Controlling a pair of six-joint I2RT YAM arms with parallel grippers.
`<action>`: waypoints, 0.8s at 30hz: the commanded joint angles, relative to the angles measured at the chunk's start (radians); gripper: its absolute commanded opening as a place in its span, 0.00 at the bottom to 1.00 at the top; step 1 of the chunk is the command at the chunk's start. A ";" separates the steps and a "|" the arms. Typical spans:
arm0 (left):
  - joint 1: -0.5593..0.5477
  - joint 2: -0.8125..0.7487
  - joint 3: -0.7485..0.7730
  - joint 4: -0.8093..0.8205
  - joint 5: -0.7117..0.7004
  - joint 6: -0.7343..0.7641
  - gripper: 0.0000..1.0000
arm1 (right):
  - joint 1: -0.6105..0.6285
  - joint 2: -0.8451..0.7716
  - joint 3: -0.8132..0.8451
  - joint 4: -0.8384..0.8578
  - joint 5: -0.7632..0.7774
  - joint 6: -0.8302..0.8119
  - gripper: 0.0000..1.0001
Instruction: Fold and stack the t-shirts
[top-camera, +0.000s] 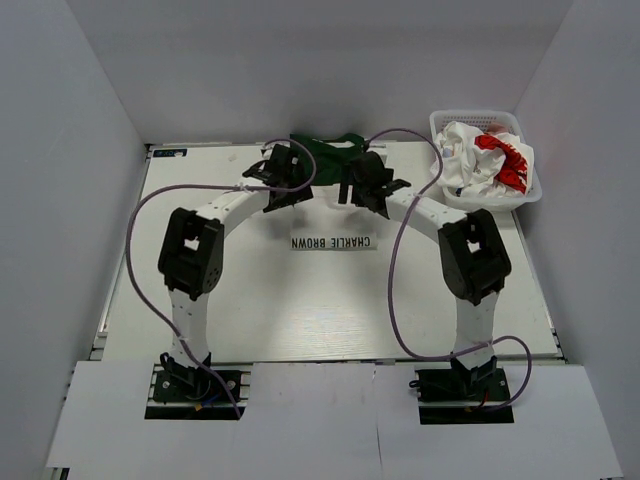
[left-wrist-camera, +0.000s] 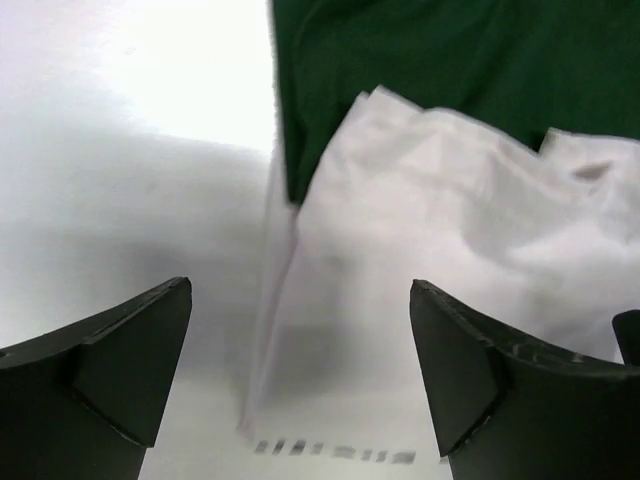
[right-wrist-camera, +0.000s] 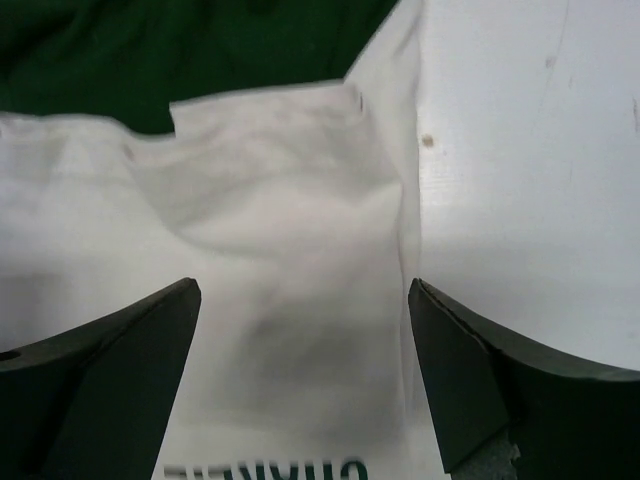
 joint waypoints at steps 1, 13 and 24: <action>0.001 -0.221 -0.140 0.077 0.007 -0.004 1.00 | 0.002 -0.135 -0.124 0.043 -0.062 0.006 0.90; -0.008 -0.273 -0.340 0.065 0.123 -0.013 1.00 | 0.003 0.018 -0.031 0.169 -0.411 -0.054 0.90; -0.008 -0.242 -0.398 0.085 0.132 -0.013 1.00 | -0.020 0.240 0.351 0.053 -0.335 -0.055 0.90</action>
